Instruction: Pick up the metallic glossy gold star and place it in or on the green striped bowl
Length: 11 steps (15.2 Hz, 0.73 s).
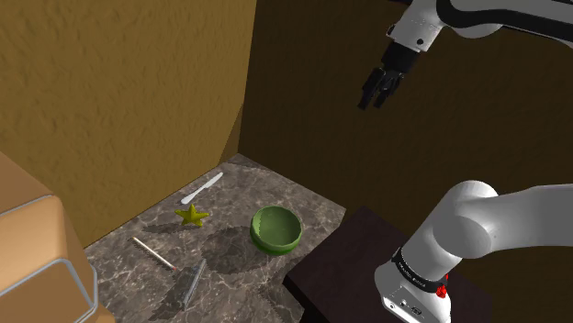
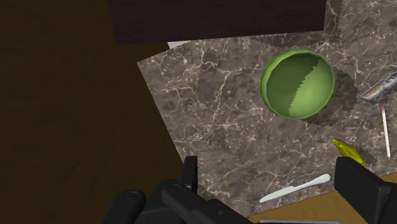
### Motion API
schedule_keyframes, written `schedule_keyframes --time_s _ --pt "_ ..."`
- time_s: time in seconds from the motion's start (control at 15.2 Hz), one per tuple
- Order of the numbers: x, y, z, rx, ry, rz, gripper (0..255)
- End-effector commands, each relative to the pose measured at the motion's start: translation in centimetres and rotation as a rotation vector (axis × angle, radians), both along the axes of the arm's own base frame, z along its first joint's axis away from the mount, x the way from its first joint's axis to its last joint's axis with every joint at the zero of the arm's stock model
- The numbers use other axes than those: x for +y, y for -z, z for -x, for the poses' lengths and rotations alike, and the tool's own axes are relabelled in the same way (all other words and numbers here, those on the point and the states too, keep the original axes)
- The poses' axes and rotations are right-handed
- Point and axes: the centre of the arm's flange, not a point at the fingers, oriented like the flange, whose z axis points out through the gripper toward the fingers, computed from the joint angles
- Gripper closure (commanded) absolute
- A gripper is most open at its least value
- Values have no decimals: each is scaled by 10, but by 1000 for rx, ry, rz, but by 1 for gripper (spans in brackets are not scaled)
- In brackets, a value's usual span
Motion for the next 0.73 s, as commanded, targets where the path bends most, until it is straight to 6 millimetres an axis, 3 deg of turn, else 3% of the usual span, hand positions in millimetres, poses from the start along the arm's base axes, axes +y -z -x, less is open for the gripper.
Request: schedule_keyframes --time_s 0.0,0.66 --pt "0 0 0 0 0 0 0" --pt "78 76 -82 19 -119 42 0"
